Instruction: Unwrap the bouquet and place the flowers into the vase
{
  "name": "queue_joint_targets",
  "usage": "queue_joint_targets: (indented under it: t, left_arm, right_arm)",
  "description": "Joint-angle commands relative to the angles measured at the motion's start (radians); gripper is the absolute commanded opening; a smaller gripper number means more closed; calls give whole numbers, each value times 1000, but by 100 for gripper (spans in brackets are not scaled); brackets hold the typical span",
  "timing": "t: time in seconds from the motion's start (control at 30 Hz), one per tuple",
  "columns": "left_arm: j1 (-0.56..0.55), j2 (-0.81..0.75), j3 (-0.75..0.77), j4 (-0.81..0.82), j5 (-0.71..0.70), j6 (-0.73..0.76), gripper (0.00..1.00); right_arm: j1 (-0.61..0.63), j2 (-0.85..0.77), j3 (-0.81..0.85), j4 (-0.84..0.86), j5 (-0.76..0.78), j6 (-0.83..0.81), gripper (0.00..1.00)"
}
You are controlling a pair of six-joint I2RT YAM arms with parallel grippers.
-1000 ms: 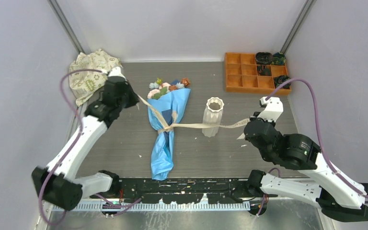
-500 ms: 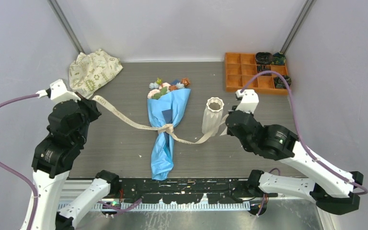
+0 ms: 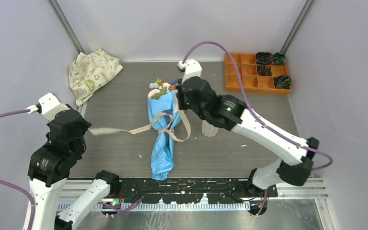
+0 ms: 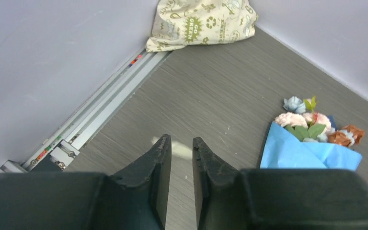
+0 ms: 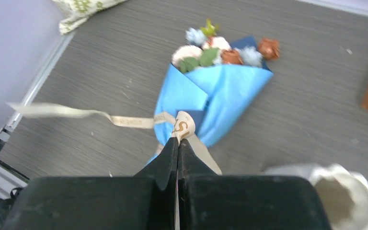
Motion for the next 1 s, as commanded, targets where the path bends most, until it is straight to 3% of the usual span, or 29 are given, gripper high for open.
queue_joint_targets:
  t: [0.0,0.1,0.23,0.5,0.67,0.73,0.8,0.97]
  left_arm:
    - [4,-42,20,-11,-112,-33,32]
    - [4,-50,15,-2,-118,-20,39]
    - [3,-60,-9,43,-52,8,42]
    - [4,-99,-143,121,160,-63,42]
    - [4,-119,-223,129,195,-97,40]
    - [4,-133,-241,131,196,-101,40]
    - [4,-147,-259,133,197,-102,40]
    - [3,-173,-301,176,237,-74,40]
  right_arm:
    - [2,151,156,132,-128,-94,1]
    - [2,254,246,167,-164,-117,1]
    - [3,362,356,214,-177,-149,1]
    - [-12,617,694,222,-235,-181,1]
    - [-18,749,887,261,-340,-155,6]
    - [-24,794,937,262,-364,-146,18]
    - [-34,813,929,270,-380,-142,39]
    - [-54,727,716,363,-296,-162,77]
